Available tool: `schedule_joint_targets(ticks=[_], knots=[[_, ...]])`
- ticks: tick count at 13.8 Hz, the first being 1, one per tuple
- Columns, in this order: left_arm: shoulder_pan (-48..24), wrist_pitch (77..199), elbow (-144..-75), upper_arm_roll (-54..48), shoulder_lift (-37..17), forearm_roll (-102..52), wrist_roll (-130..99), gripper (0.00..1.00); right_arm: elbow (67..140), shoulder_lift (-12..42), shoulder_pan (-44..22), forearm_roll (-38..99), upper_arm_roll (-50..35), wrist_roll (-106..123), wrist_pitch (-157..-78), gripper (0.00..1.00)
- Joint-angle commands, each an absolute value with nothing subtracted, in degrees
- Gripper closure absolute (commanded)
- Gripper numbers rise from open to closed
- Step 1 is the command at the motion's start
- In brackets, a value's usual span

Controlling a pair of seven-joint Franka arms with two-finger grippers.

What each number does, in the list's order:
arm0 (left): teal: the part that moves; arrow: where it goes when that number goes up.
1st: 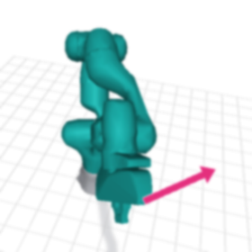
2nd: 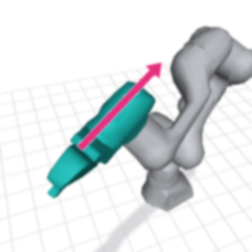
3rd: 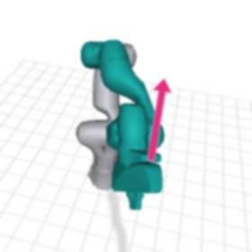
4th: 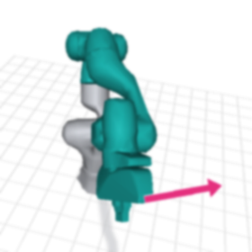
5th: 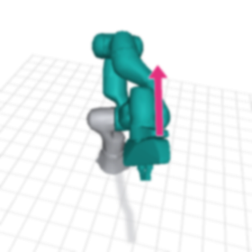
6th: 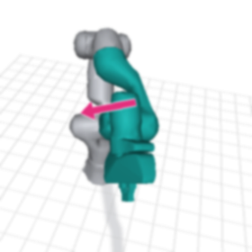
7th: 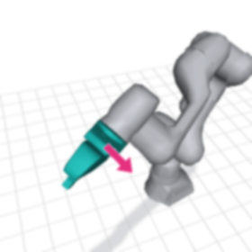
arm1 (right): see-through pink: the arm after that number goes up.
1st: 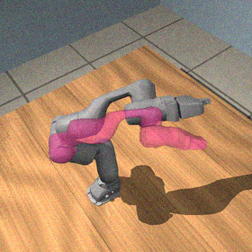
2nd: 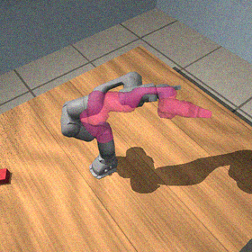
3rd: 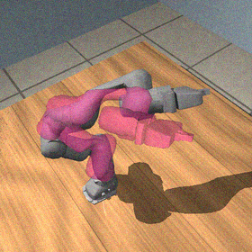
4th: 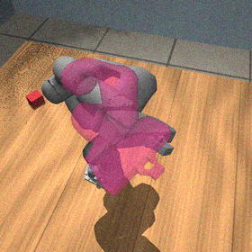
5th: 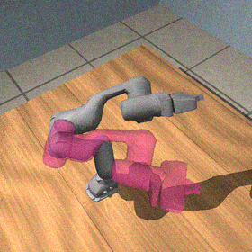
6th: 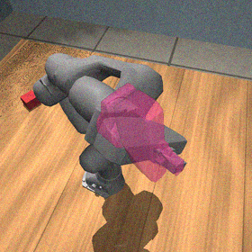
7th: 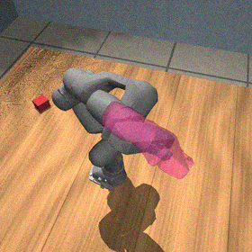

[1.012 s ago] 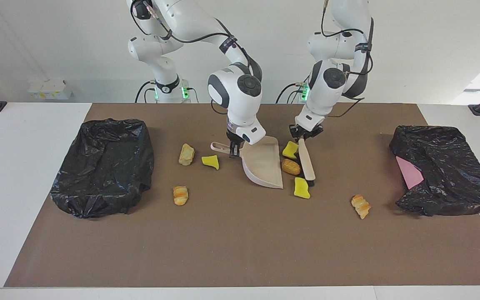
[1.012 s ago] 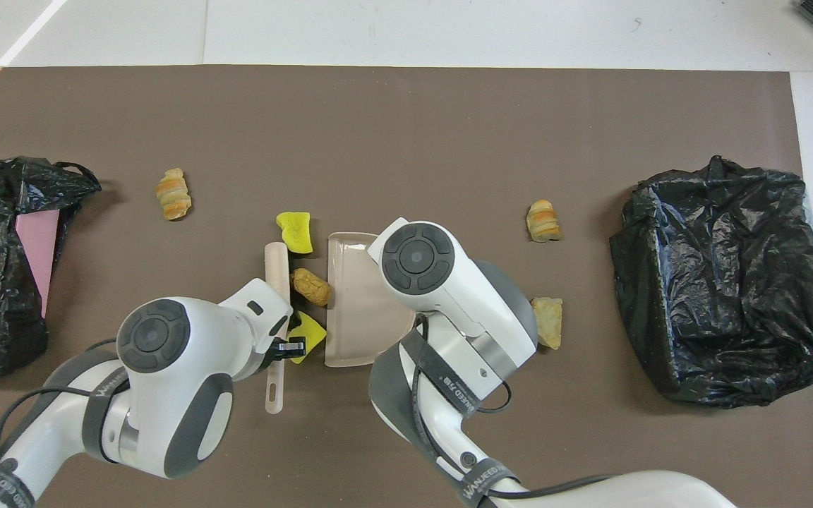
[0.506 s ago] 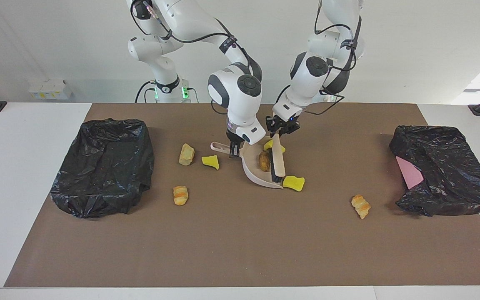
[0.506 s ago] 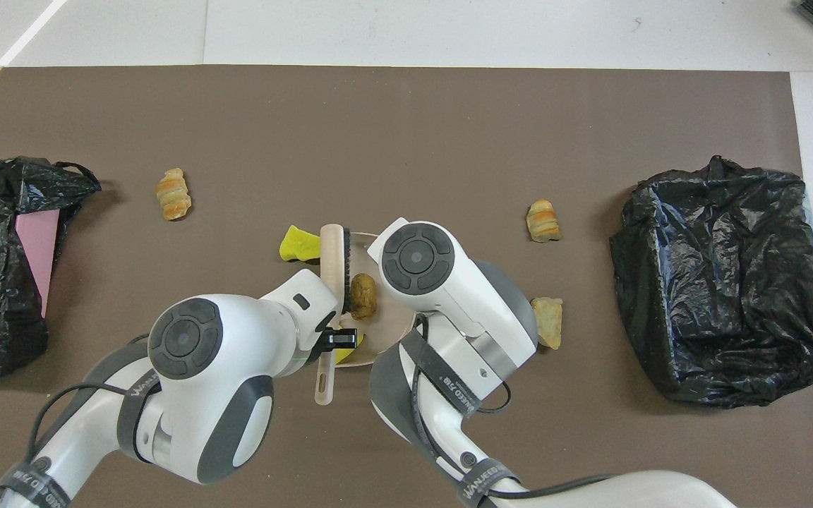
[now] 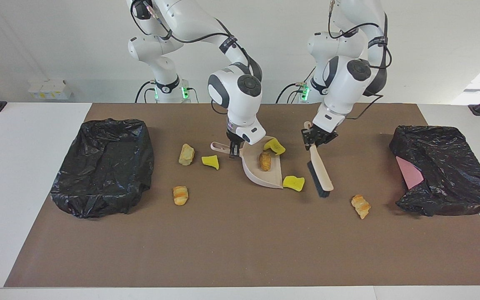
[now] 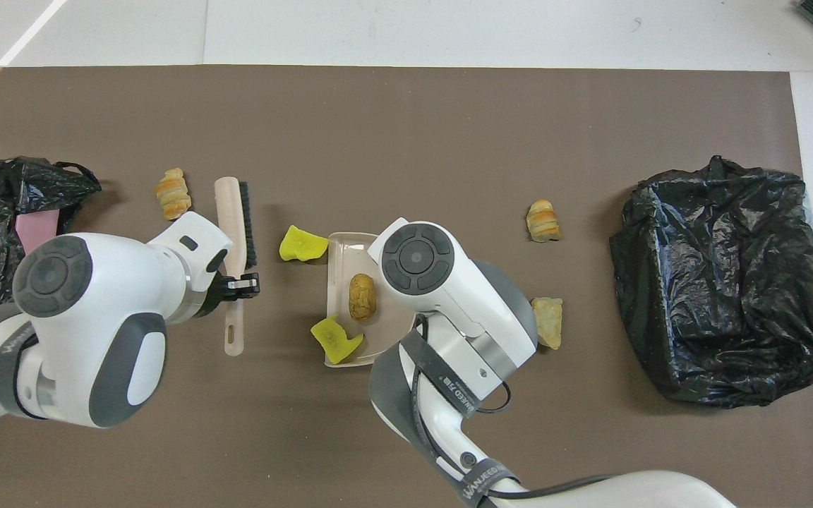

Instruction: Sweep and dump trash in bin

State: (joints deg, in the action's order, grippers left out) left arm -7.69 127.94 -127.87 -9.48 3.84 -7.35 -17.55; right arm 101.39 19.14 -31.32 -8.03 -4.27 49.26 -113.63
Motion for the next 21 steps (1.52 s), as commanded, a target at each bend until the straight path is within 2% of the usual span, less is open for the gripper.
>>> schedule_joint_targets(ticks=[1,6,9,13,18,21], knots=[[-1.08,122.19,-121.40,-10.11,-0.33,0.32,-13.91,1.00,102.57,18.37,-31.38,-8.88,-4.66,48.08,-113.03,1.00],[10.00,122.34,-113.23,-10.11,-9.03,4.65,1.91,1.00,102.83,18.11,-31.38,-8.88,-4.66,46.24,-112.94,1.00],[11.34,123.57,-110.21,-10.11,-13.70,4.66,6.32,1.00,103.09,18.02,-31.38,-8.88,-4.66,45.09,-113.03,1.00],[9.93,123.22,-112.58,-10.81,-13.19,4.22,11.40,1.00,103.36,17.93,-31.38,-8.88,-4.75,44.82,-112.94,1.00],[2.57,121.99,-115.57,-11.07,-11.35,-1.84,11.95,1.00,103.36,17.93,-31.38,-8.88,-4.75,44.74,-112.94,1.00],[-2.70,121.82,-120.31,-11.16,-8.45,-4.73,11.95,1.00,103.45,17.84,-31.38,-8.88,-4.75,44.74,-112.94,1.00]])
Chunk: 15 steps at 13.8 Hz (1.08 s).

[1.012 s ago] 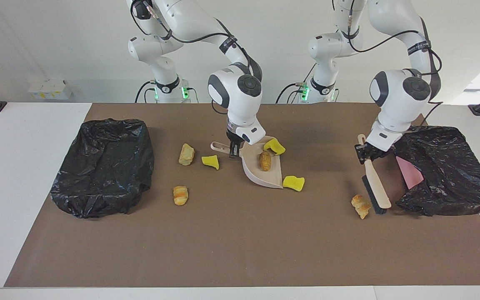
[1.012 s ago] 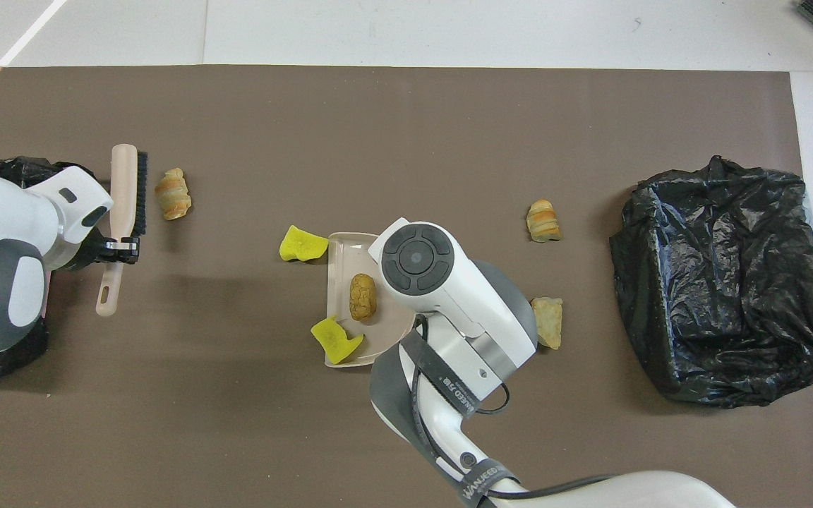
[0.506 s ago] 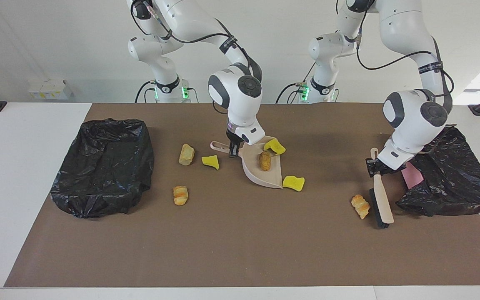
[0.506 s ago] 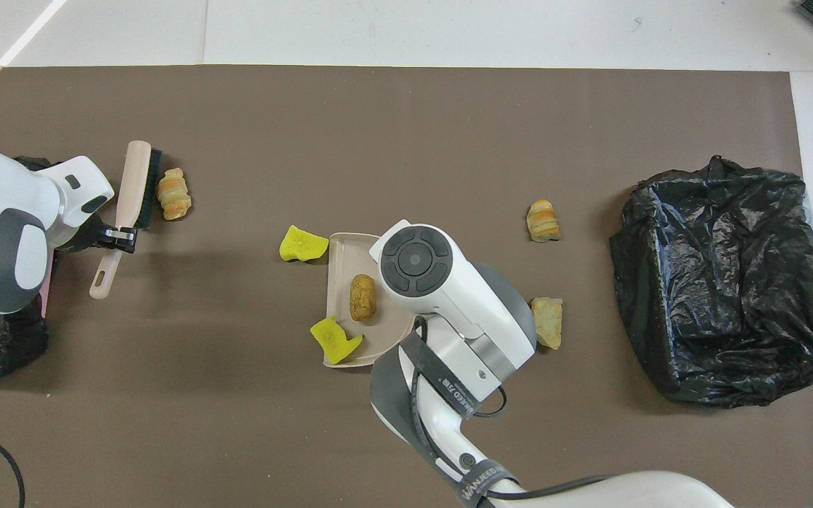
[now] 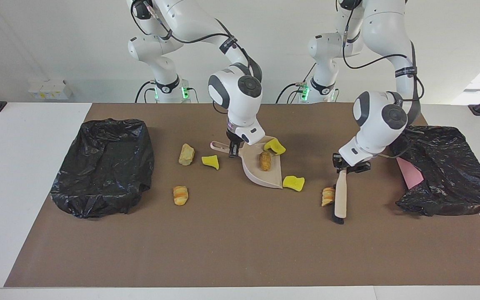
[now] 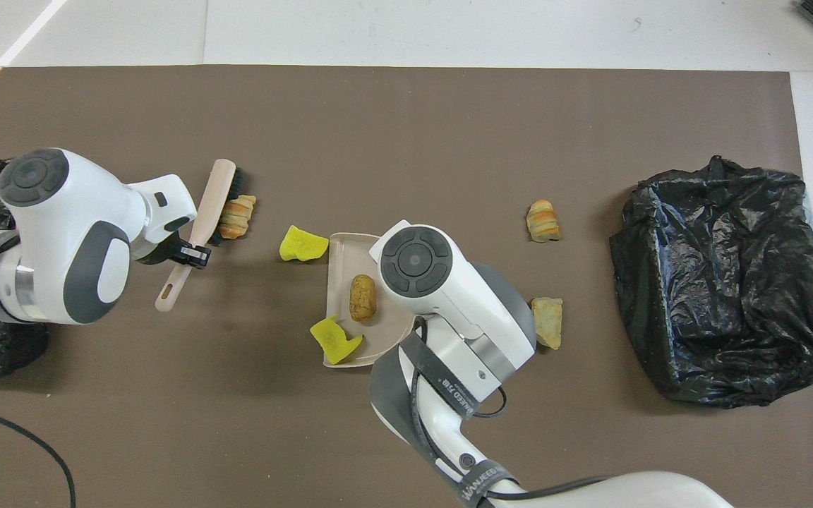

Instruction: Sweep and dump trash in bin

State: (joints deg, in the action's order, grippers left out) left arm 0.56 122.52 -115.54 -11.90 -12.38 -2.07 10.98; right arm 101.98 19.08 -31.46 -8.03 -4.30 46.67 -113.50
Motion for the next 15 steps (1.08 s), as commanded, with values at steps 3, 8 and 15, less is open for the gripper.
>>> schedule_joint_targets(ticks=[3,8,15], knots=[[-7.81,119.28,-122.95,-11.16,-6.07,-11.06,11.95,1.00,103.45,17.84,-31.38,-8.88,-4.75,44.74,-112.94,1.00],[-15.28,115.31,-123.05,-11.08,-4.31,-20.13,8.54,1.00,103.89,17.58,-31.38,-8.88,-4.75,44.04,-112.94,1.00],[-7.57,119.88,-122.26,-10.02,-4.05,-16.80,7.73,1.00,103.89,17.58,-31.38,-8.88,-4.75,44.03,-113.03,1.00]])
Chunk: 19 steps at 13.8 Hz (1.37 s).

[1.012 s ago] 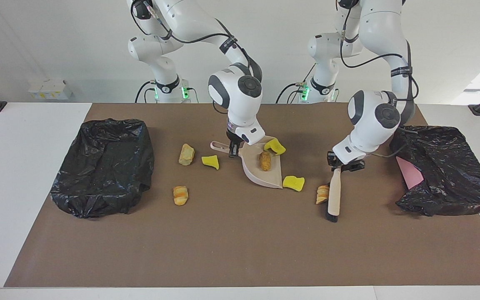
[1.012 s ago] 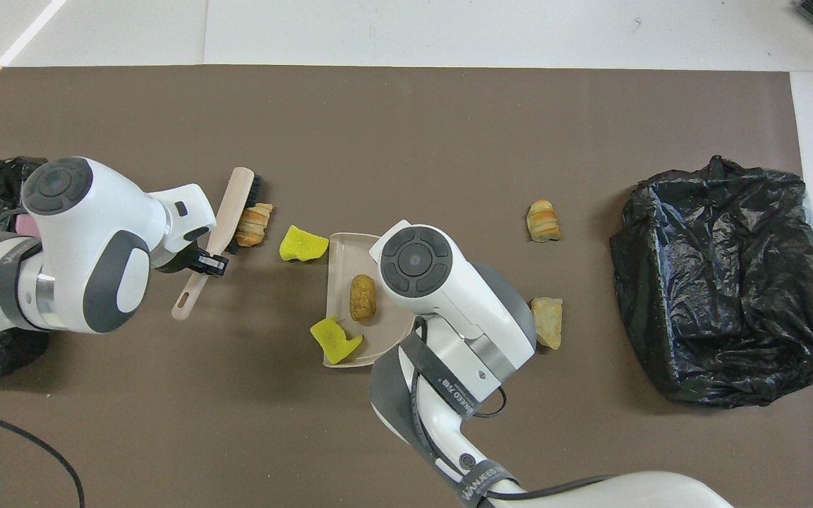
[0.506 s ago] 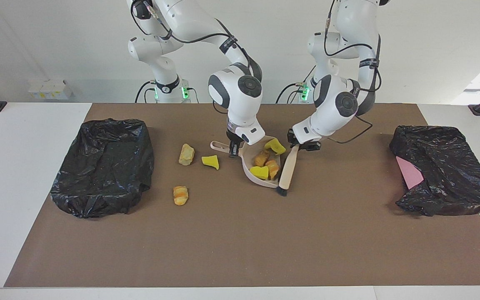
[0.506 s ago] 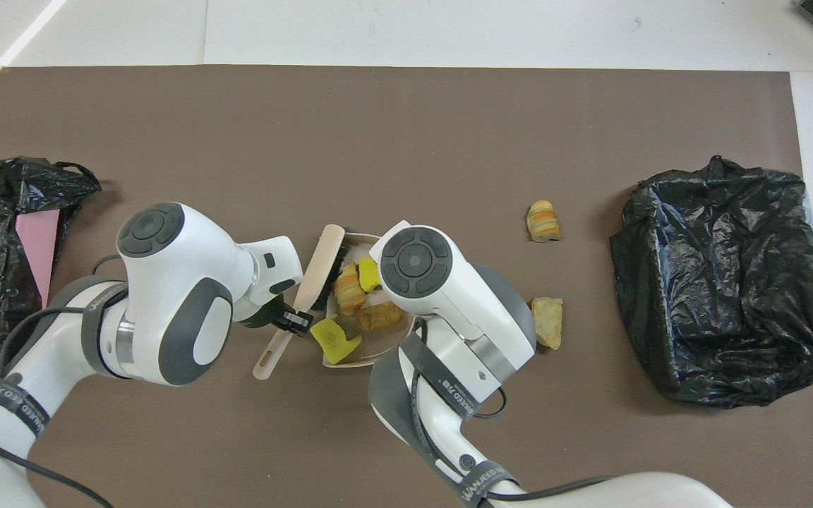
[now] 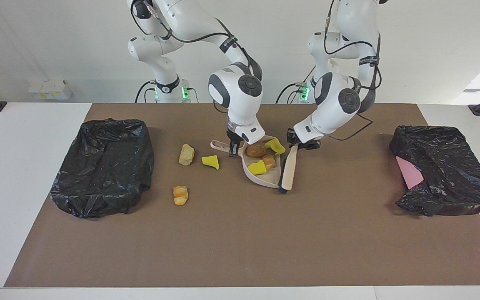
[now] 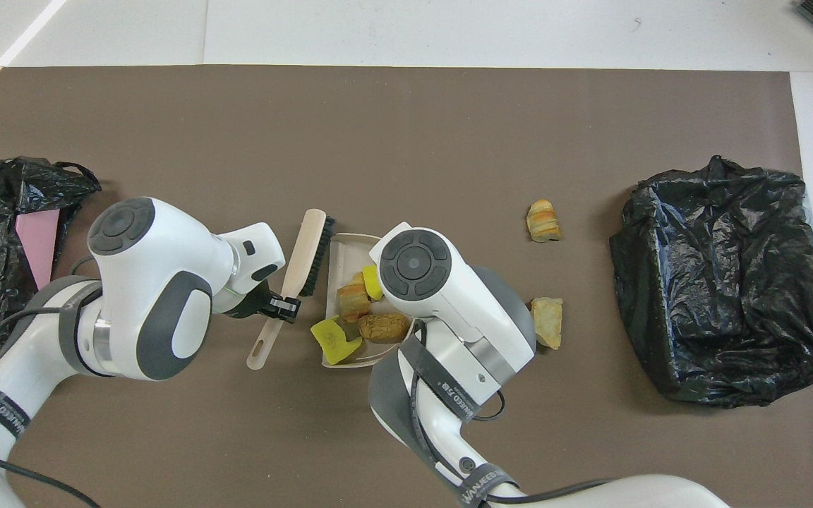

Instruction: Sweep and dump trash in bin

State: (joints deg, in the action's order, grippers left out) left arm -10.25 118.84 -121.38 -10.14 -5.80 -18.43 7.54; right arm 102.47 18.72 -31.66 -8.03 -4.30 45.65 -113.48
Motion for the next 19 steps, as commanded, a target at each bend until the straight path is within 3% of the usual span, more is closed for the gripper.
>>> schedule_joint_targets(ticks=[1,6,11,19], knots=[[-5.91,119.97,-122.26,-10.11,-3.43,-15.13,7.73,1.00,103.89,17.58,-31.38,-8.88,-4.75,44.03,-113.03,1.00],[-4.91,120.14,-124.01,-10.28,-1.94,-3.19,-2.96,1.00,103.89,17.58,-31.38,-8.88,-4.75,44.03,-113.03,1.00],[-10.36,129.10,-135.33,-10.37,4.56,1.05,-13.87,1.00,103.62,16.88,-31.29,-9.05,-4.66,44.91,-113.29,1.00],[-16.42,129.19,-140.17,-10.72,8.43,1.14,-23.70,1.00,103.71,8.45,-20.50,-7.91,-4.75,58.60,-110.05,1.00]])
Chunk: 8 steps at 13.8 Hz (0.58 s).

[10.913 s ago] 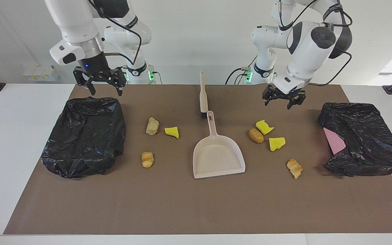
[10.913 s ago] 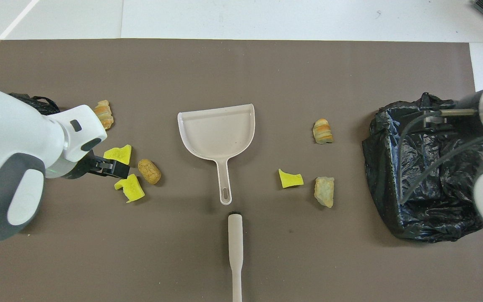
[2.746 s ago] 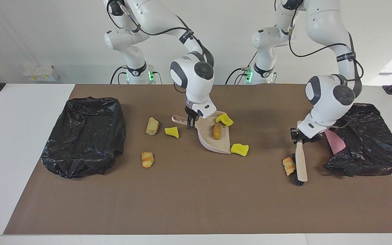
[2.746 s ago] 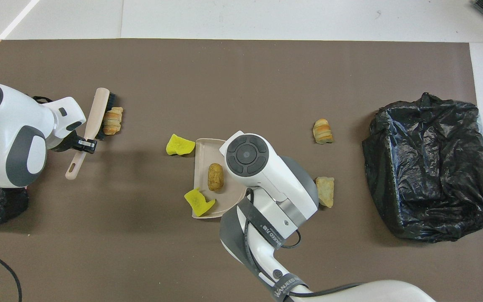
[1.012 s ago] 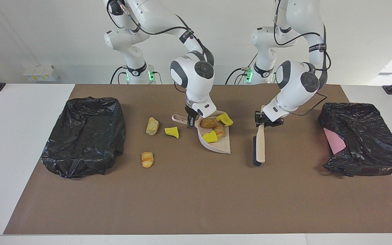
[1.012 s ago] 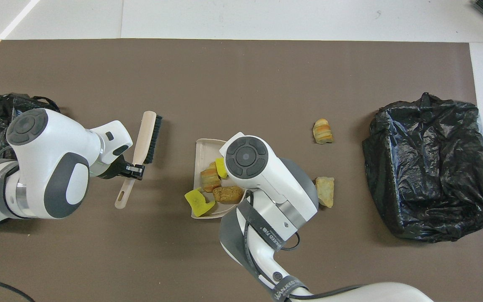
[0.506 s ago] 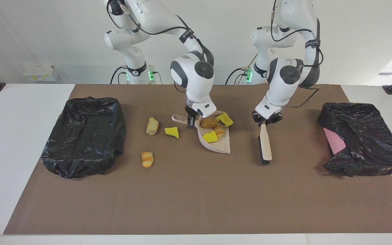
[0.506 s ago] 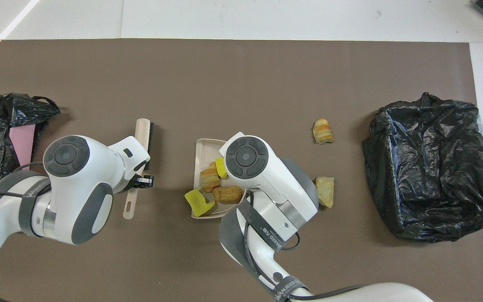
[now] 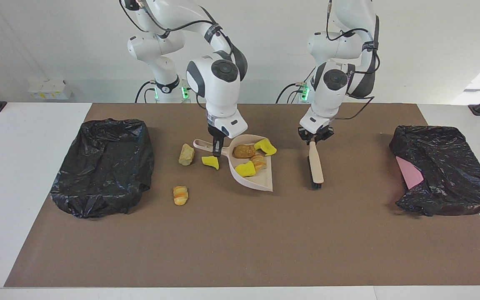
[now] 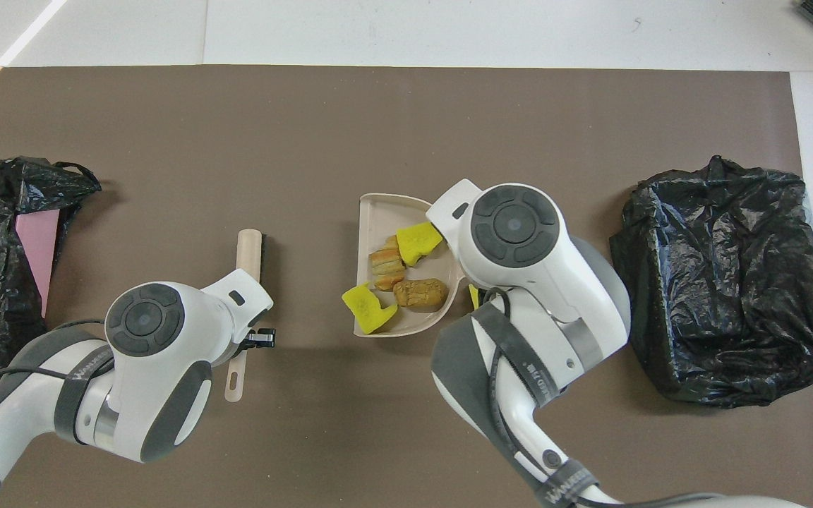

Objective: Sweep and dump trash in bin
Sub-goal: 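Carry the loaded dustpan with the right gripper to the black bag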

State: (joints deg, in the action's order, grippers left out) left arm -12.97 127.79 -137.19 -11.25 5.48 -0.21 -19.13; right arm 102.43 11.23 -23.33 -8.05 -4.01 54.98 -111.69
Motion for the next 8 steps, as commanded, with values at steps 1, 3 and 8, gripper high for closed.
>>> schedule_joint_targets(ticks=[1,3,8], knots=[[-18.35,129.37,-140.97,-10.72,9.39,1.14,-25.82,1.00,103.71,7.31,-18.74,-7.91,-4.75,60.45,-109.34,1.00],[-22.83,128.85,-142.29,-10.81,10.98,1.14,-30.73,1.00,103.80,5.20,-14.35,-7.91,-4.75,65.28,-107.06,1.00],[-34.43,129.99,-145.02,-10.90,12.66,0.97,-46.81,1.00,105.72,1.24,-0.38,-3.87,-4.75,85.13,-105.47,1.00]])
